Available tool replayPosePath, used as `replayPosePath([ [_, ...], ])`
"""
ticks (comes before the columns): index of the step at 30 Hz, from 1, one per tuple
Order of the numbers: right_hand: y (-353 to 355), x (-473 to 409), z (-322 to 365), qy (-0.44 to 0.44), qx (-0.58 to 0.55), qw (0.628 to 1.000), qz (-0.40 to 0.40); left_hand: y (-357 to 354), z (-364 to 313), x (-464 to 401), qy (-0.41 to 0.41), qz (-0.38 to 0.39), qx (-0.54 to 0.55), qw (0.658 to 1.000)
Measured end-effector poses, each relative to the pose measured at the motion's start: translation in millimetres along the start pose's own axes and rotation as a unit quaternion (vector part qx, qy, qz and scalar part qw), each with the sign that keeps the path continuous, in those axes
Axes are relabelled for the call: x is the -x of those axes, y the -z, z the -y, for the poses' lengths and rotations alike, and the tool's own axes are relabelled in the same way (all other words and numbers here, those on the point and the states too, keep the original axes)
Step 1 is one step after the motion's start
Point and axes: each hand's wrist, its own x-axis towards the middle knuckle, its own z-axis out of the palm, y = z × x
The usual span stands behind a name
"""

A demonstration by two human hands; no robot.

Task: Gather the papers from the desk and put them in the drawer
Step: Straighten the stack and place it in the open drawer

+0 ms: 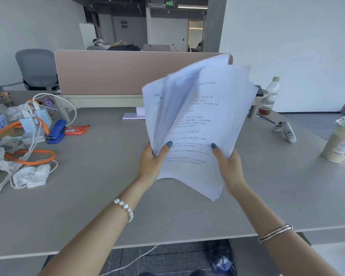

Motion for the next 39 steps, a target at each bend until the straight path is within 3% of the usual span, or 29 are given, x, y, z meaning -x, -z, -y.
replayPosePath([
  [3, 2, 3, -5, 0.018, 0.035, 0.999, 0.020, 0, 5, 6, 0.026, -0.010, 0.024, 0.999],
  [7, 13, 1, 8, 0.078, 0.062, 0.995, 0.020, 0, -6, 1, -0.033, 0.003, 0.048, 0.998],
  [17, 28, 15, -15, 0.023, 0.037, 0.998, 0.037, -8, 8, 10, 0.003, 0.067, 0.032, 0.997],
  [26, 39, 28, -16, 0.032, 0.010, 0.999, 0.029, -23, -6, 23, -0.028, 0.070, 0.046, 0.996],
  [32, 104, 43, 16, 0.077, 0.055, 0.995, -0.036, -71, -22, 39, -0.015, 0.087, 0.090, 0.992],
  [39, 222, 96, 44, 0.046, 0.077, 0.993, -0.083, -162, -35, 89, 0.033, 0.134, 0.173, 0.975],
])
